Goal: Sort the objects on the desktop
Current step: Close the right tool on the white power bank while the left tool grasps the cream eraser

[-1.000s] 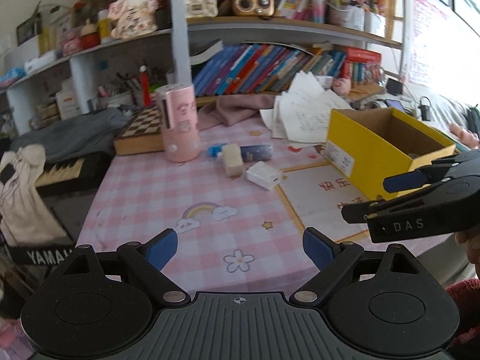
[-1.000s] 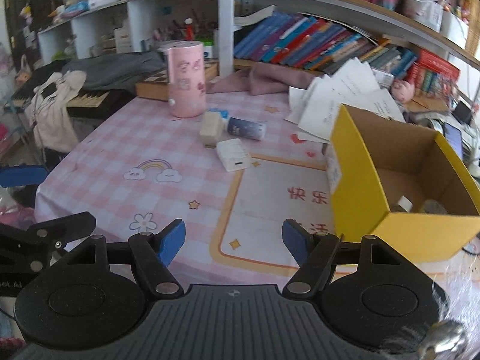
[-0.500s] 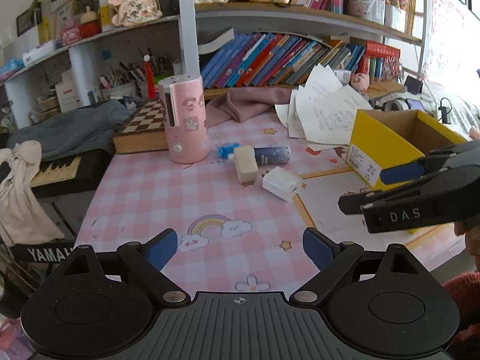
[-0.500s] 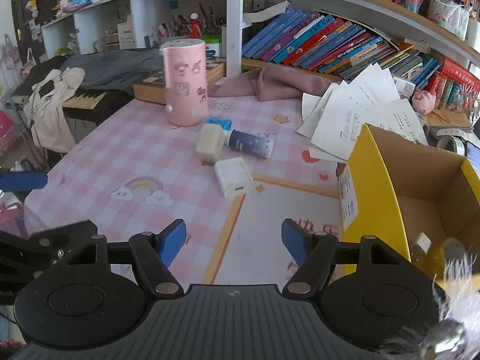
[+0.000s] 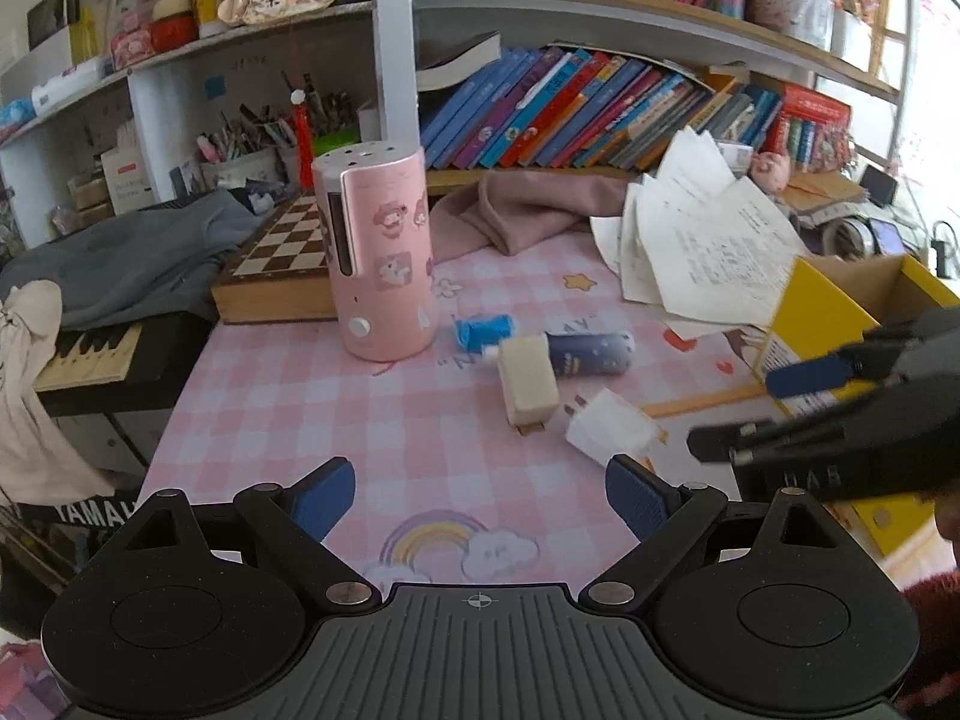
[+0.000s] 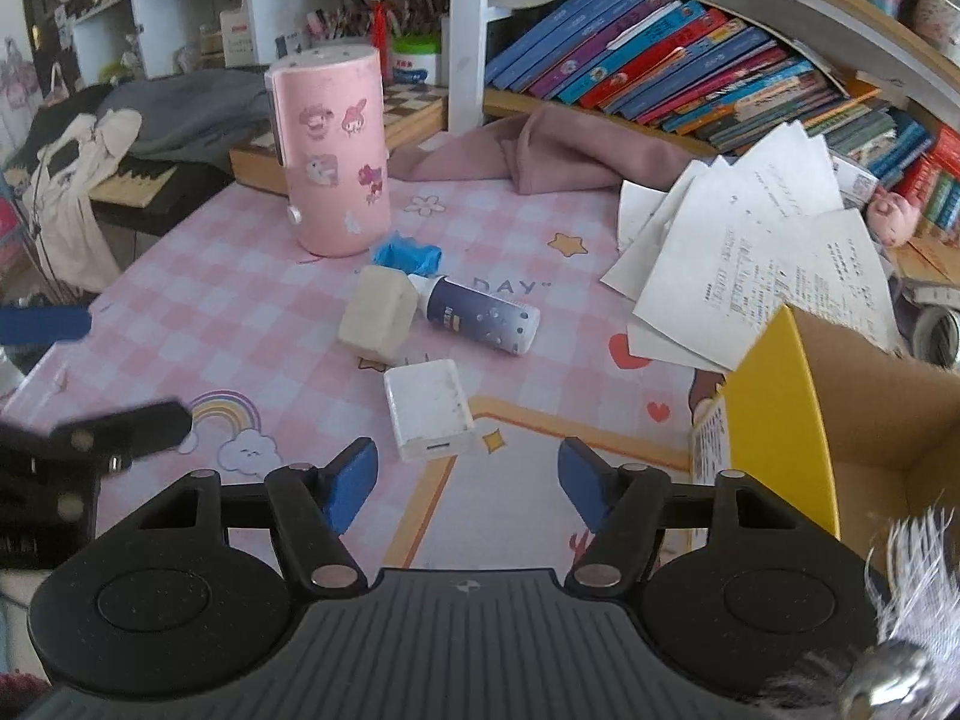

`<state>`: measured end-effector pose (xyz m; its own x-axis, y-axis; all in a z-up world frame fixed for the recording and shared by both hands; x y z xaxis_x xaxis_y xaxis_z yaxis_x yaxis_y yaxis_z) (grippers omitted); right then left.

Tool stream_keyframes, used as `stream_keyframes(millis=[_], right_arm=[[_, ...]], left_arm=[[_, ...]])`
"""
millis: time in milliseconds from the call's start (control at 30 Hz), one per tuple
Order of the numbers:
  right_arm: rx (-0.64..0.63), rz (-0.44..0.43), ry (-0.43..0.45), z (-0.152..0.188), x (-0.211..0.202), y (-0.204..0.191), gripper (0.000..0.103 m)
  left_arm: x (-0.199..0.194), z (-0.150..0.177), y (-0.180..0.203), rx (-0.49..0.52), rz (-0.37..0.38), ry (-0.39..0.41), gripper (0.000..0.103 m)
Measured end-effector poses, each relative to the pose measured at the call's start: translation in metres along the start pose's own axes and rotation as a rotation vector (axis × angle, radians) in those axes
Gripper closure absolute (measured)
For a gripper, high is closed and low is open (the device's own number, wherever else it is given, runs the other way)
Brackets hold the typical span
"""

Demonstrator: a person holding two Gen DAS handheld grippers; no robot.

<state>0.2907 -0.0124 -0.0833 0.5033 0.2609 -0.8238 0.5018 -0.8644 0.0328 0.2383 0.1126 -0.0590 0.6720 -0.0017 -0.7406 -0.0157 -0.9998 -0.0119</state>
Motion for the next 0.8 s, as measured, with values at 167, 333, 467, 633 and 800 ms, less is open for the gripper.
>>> stream_keyframes(millis=[167, 333, 467, 633, 800], right_arm=[[-0.028, -0.018, -0.032, -0.006, 0.021, 0.001, 0.039], [-0.047, -0.025, -0.063, -0.014, 0.043, 0.001, 0.039], [-0.076, -0.034, -0.078, -0.019, 0.057, -0.005, 0.039], [-0.085, -0.049, -0.101, -0.020, 0.073, -0.009, 0.039], [-0.068, -0.061, -0.122, -0.021, 0.084, -0.008, 0.039]], left_arm=[[0.025, -0.018, -0.005, -0.034, 0.023, -0.023, 0.010], [0.053, -0.035, -0.005, -0.032, 0.056, -0.043, 0.010], [0.078, -0.045, -0.006, -0.060, 0.095, -0.070, 0.011], [0.102, -0.051, 0.000, -0.065, 0.136, -0.109, 0.012], [0.121, -0.051, 0.005, -0.067, 0.143, -0.151, 0.014]])
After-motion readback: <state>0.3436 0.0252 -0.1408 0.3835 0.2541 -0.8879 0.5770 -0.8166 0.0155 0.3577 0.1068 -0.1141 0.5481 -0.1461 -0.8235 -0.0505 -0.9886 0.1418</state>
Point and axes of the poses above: each gripper's, at about its wrist camera, not at the fingertips, and x roughly the way its jaws point, y to its right, z to its underside, the point moved 10 cm from there along x, roughly the way its jaws point, and after that the axes turned 6 degrees about -y, right-handed, at the moved point
